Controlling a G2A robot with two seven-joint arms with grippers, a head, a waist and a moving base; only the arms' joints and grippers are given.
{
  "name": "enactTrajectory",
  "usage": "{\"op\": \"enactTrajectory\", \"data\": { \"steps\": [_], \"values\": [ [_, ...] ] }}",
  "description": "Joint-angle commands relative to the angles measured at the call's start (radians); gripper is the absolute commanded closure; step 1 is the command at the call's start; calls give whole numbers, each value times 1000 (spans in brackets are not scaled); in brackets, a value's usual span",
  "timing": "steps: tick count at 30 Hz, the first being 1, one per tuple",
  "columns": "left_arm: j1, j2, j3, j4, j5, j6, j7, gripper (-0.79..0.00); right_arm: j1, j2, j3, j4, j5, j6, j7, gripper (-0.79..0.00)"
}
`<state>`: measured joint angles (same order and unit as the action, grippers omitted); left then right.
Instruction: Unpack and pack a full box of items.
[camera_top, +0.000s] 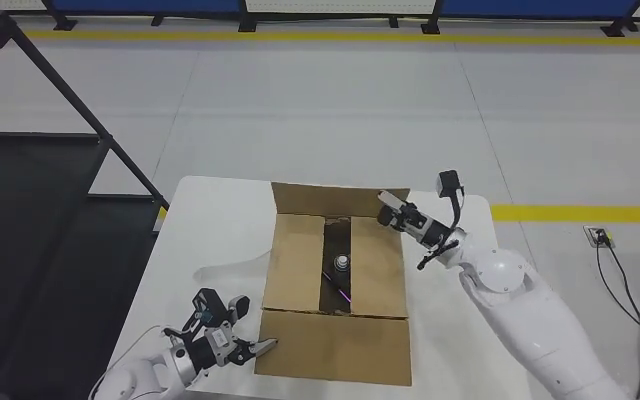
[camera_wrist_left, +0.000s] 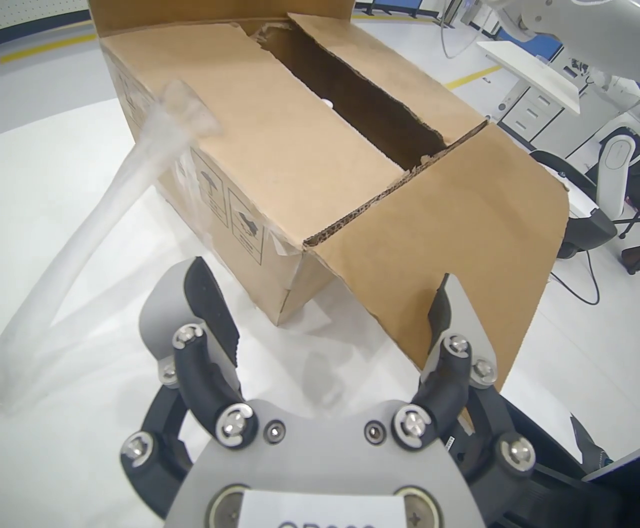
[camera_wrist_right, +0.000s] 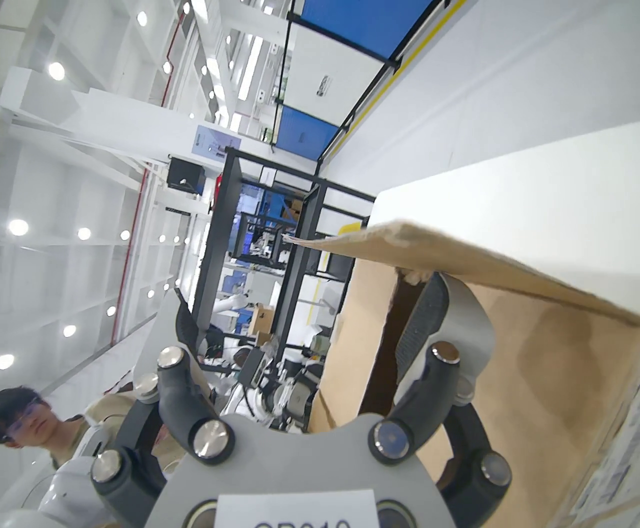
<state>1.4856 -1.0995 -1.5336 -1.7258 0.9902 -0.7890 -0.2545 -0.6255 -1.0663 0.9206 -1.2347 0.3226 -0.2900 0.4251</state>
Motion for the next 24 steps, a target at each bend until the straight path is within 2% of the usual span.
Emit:
{"op": "enactTrajectory", "data": {
  "steps": [1, 7, 10, 17, 20, 24],
  "values": [
    [1, 1, 1, 0, 0, 3, 4, -785, 39, -18, -33, 39, -60, 12, -74, -785],
    [8, 4, 2, 3, -4, 6, 16, -785, 133, -79, -131, 166, -215, 42, -237, -785],
    [9, 6, 6, 5, -2, 7, 17, -785, 161, -107, -169, 225, -260, 52, -275, -785],
    [3, 9, 23, 15, 8, 6, 11, -785, 209, -163, -223, 365, -282, 63, -263, -785],
    [-1, 10, 33, 25, 13, 9, 11, -785, 220, -180, -223, 412, -272, 32, -267, -785],
    [-2, 12, 35, 29, 10, 17, 26, -785, 211, -182, -190, 413, -252, -75, -259, -785]
  ]
}}
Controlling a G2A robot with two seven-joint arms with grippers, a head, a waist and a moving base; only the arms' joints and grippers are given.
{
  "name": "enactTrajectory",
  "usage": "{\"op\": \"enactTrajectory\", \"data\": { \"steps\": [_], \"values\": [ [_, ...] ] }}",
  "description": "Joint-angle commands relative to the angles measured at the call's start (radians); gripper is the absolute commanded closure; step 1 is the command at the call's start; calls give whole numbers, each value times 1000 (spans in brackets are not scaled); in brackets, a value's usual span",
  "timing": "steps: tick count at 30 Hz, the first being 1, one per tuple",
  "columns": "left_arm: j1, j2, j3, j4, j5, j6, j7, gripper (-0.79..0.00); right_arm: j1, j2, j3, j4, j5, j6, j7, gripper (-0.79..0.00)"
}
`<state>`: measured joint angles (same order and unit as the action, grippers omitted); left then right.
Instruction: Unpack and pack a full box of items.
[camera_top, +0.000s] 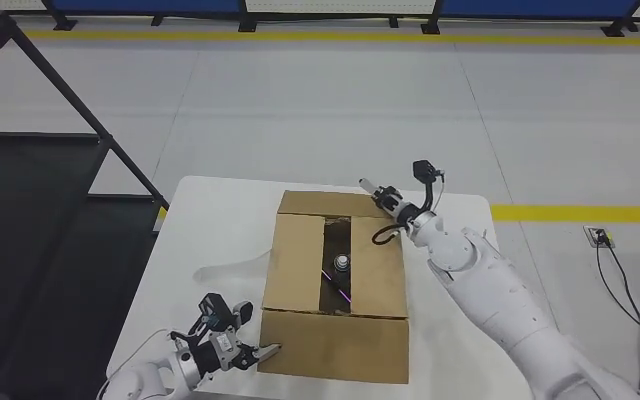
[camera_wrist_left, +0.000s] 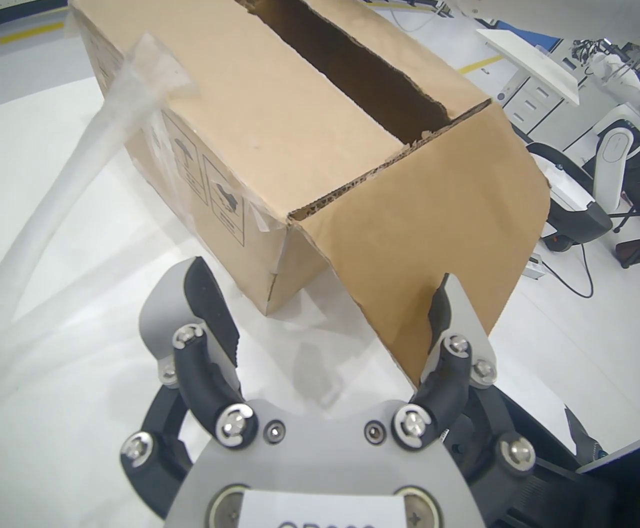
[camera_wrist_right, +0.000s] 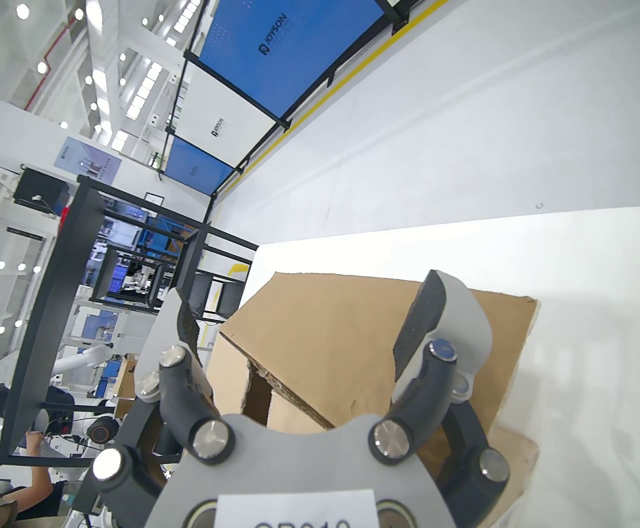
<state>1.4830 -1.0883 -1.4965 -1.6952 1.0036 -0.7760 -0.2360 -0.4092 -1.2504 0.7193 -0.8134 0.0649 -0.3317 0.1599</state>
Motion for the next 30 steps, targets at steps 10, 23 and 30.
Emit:
{"op": "enactTrajectory", "data": {
  "steps": [10, 23, 30],
  "values": [
    [51, 11, -118, -62, -113, 7, 116, -785, -187, 92, 159, -372, 133, -106, 542, -785],
    [99, 14, -199, -46, -189, 42, 189, -785, -270, 94, 126, -515, 69, 156, 638, -785],
    [124, 15, -211, -52, -189, 34, 217, -785, -217, 49, 47, -426, 92, 198, 623, -785]
  ]
}}
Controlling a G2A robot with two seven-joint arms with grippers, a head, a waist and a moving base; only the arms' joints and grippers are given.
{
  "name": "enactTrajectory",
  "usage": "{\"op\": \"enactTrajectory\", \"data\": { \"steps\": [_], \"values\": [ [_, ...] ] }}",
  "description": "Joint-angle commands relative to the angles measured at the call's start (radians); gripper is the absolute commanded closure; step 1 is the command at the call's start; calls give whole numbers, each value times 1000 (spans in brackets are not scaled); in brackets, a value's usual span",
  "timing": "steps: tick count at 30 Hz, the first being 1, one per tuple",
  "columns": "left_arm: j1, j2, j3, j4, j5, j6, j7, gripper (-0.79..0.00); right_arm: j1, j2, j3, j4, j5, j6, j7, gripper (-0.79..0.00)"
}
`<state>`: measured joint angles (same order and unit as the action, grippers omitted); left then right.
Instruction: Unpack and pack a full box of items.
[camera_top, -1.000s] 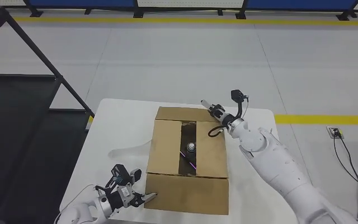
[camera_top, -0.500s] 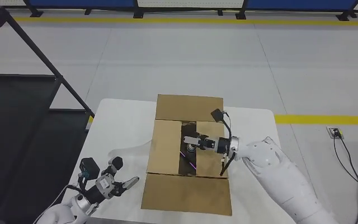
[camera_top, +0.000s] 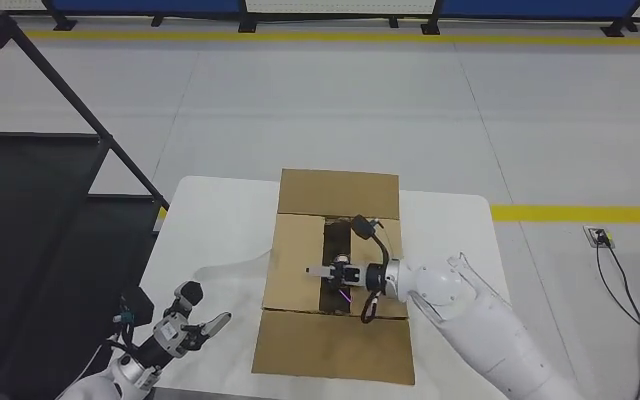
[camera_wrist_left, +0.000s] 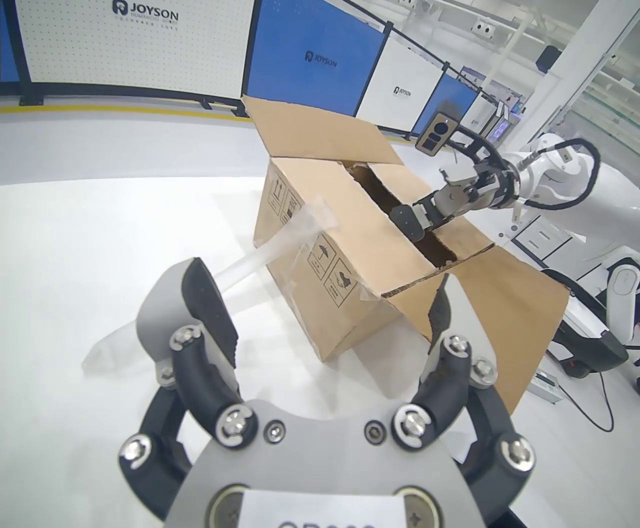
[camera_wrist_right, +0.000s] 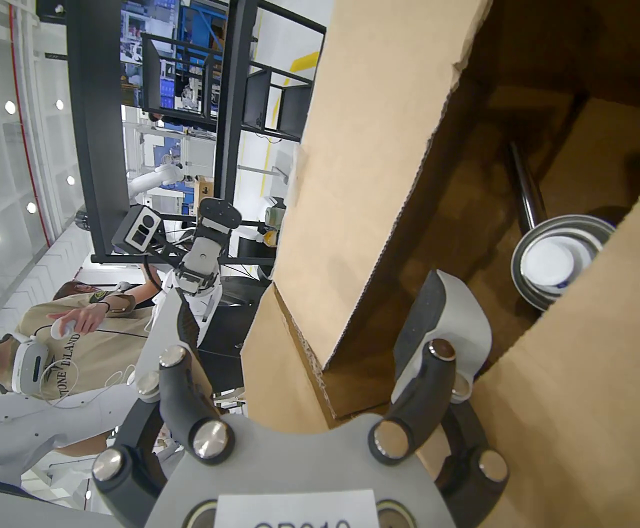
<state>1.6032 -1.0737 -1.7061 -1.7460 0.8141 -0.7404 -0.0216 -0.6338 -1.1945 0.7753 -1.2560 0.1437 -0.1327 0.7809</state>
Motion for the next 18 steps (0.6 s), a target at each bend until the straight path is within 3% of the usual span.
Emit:
{"op": "enactTrajectory", "data": {
  "steps": [1, 9, 15, 18],
  "values": [
    [6, 0, -3, -3, 1, -3, 5, -785, 14, -14, -16, 33, 36, -8, 5, -785],
    [27, 1, 6, -37, 33, -18, 10, -785, 56, -55, -21, 116, 207, -102, 65, -785],
    [28, 2, 39, -98, 107, -25, -21, -785, 55, -67, 6, 87, 309, -143, 102, -785],
    [15, 1, 60, -123, 164, 20, -44, -785, 58, -75, 8, 65, 326, -150, 100, -785]
  ]
}}
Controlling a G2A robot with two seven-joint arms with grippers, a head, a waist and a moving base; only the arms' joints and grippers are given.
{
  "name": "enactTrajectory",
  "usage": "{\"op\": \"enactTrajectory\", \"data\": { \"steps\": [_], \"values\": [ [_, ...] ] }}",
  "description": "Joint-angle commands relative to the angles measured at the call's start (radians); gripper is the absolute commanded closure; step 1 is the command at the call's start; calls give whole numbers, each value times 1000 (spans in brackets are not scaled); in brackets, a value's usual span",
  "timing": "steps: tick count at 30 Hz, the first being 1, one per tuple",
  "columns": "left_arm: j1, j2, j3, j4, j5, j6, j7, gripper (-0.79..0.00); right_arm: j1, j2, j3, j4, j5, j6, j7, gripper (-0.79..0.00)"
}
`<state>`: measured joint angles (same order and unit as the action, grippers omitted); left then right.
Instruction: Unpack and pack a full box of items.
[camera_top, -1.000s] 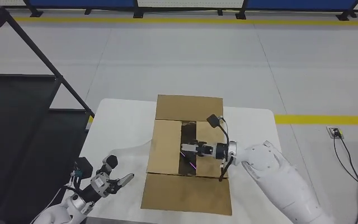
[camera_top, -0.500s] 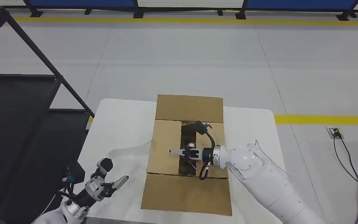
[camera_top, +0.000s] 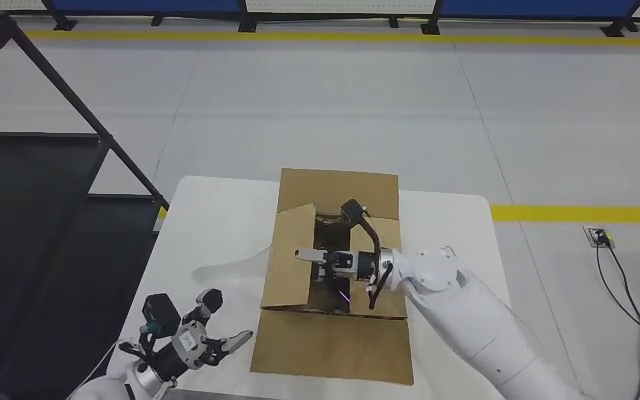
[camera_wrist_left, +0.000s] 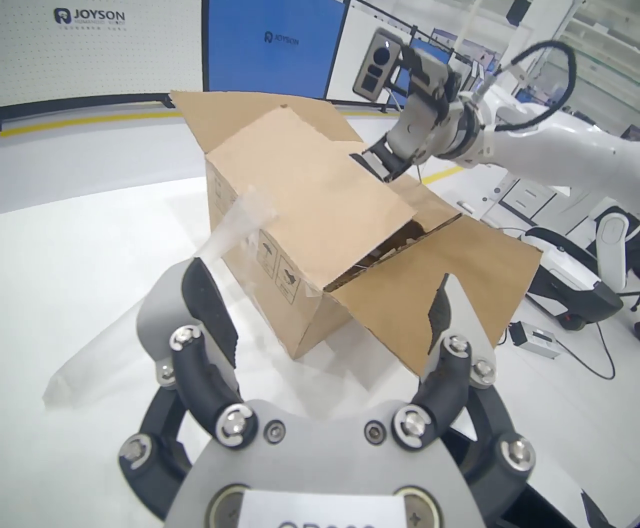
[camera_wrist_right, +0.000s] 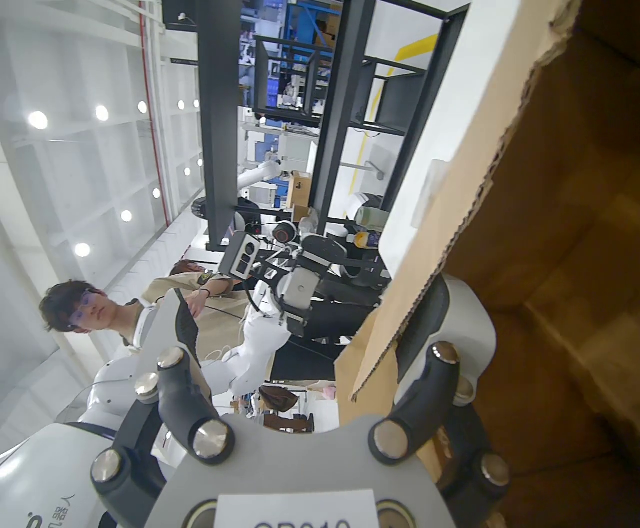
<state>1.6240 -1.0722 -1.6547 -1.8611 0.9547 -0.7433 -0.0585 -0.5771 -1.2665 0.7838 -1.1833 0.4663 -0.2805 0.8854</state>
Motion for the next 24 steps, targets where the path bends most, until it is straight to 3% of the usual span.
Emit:
{"op": "enactTrajectory", "data": {
  "steps": [1, 8, 16, 24],
  "values": [
    [-11, -2, 19, -17, 49, 45, -14, -785, 2, -6, -1, -17, 9, -6, -5, -785],
    [-68, -13, 118, -34, 116, 195, -52, -785, 25, -32, -12, -27, 43, -28, -31, -785],
    [-162, -34, 218, -2, 56, 374, -95, -785, 76, -78, -58, 51, 97, -45, -6, -785],
    [-147, -41, 210, -7, 10, 432, -45, -785, 87, -94, -47, 96, 101, -116, 53, -785]
  ]
}}
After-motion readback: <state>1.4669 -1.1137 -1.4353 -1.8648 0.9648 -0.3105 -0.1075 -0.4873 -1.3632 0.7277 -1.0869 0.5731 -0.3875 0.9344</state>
